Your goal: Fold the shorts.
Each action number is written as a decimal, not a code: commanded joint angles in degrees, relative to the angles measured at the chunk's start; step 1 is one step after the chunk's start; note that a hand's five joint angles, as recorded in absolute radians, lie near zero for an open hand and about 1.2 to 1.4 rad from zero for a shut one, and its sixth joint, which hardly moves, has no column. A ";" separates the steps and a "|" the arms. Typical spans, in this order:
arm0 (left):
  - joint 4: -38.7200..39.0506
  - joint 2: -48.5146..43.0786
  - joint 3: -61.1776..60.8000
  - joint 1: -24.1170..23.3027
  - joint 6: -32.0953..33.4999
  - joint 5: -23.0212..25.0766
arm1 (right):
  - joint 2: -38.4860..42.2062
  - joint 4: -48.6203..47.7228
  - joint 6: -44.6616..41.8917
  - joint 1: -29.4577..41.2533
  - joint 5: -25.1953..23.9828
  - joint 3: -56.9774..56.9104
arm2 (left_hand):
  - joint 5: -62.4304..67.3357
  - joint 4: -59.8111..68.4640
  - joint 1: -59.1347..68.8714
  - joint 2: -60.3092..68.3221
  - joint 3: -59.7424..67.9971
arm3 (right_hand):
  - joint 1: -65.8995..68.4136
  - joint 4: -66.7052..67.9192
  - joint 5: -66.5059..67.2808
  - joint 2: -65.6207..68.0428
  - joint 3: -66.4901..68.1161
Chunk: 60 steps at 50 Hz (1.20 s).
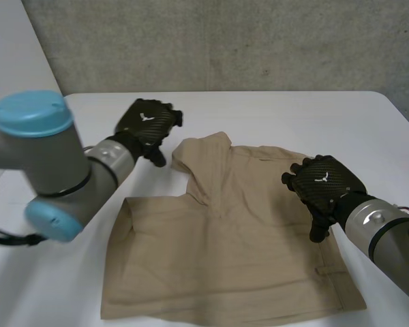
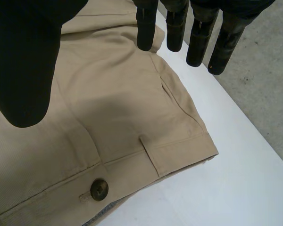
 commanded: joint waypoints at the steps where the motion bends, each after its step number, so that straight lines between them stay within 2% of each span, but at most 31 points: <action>1: -0.64 -13.31 14.10 0.08 1.46 8.59 | 0.81 -2.27 1.14 -0.13 0.12 1.04 | 3.32 3.08 2.27 2.73 2.27 | -0.58 -2.07 -1.57 -2.06 -1.16; 7: -0.64 -20.52 21.14 0.25 2.16 14.21 | 2.47 -3.24 1.76 -0.31 0.12 2.09 | 3.32 3.08 2.27 2.73 2.27 | -0.58 -2.07 -1.57 -2.06 -1.15; 13: -1.08 -26.06 26.67 0.34 2.16 15.19 | 4.76 -3.41 1.76 -0.22 0.21 2.62 | 4.16 3.91 3.11 3.57 3.10 | -0.58 -2.07 -1.57 -2.06 -1.15; 20: -5.65 -31.16 32.75 0.43 2.25 15.36 | 5.02 -3.41 1.76 -0.57 0.29 2.62 | 8.87 8.63 7.82 8.28 7.82 | -0.58 -2.07 -1.57 -2.06 -1.15; 26: -7.49 -32.57 35.56 0.87 2.34 14.13 | 4.94 -3.85 1.76 -0.75 0.29 2.62 | 51.36 51.11 50.31 50.77 50.30 | -0.41 -1.90 -1.40 -1.89 -0.99; 27: -7.32 -32.13 35.47 0.95 2.34 13.09 | 4.94 -3.94 1.76 -0.75 0.29 2.71 | 53.07 52.83 52.02 52.48 52.02 | -0.41 -1.90 -1.40 -1.89 -0.99; 32: -6.88 -29.59 32.32 1.48 4.88 6.67 | 4.94 -3.85 1.76 -0.66 0.38 2.71 | 53.09 52.84 52.04 52.50 52.03 | -0.24 -1.73 -1.23 -1.72 -0.82; 37: -6.88 -23.89 19.78 5.51 16.54 4.47 | 4.94 -3.85 1.76 -0.57 0.38 2.71 | 53.09 52.84 52.04 52.50 52.03 | -0.24 -1.73 -1.23 -1.72 -0.82; 41: -5.74 -19.75 12.64 7.19 20.70 2.45 | 4.94 -3.85 1.76 -0.48 0.38 2.62 | 53.09 52.84 52.04 52.50 52.03 | 0.10 -1.40 -0.90 -1.39 -0.48; 44: -4.86 -17.81 10.43 7.37 19.92 0.69 | 4.94 -3.85 1.76 -0.31 0.38 2.62 | 53.09 52.84 52.04 52.50 52.03 | 0.10 -1.40 -0.90 -1.39 -0.48; 47: -5.12 -14.91 7.88 7.28 17.29 -1.77 | 4.94 -3.85 1.76 -0.22 0.47 2.71 | 36.02 35.77 34.97 35.43 34.96 | 0.10 -1.40 -0.90 -1.39 -0.48; 48: -5.21 -14.12 7.18 7.20 16.41 -2.12 | 4.94 -3.85 1.76 -0.22 0.47 2.80 | 28.46 28.22 27.41 27.87 27.41 | 0.10 -1.40 -0.90 -1.39 -0.48; 49: -5.12 -12.29 5.69 6.93 14.40 -2.39 | 4.94 -3.85 1.76 -0.22 0.47 2.80 | 13.90 13.65 12.85 13.31 12.84 | 0.10 -1.40 -0.90 -1.39 -0.48; 50: -4.86 -11.31 5.07 6.84 13.42 -2.39 | 4.94 -3.85 1.76 -0.22 0.47 2.80 | 10.25 10.01 9.20 9.67 9.20 | 0.10 -1.40 -0.90 -1.39 -0.48; 60: -3.02 -4.45 4.27 6.49 5.60 -2.48 | 4.85 -4.64 1.85 0.04 0.38 3.67 | 7.19 6.94 6.14 6.60 6.13 | 0.77 -0.73 -0.22 -0.72 0.19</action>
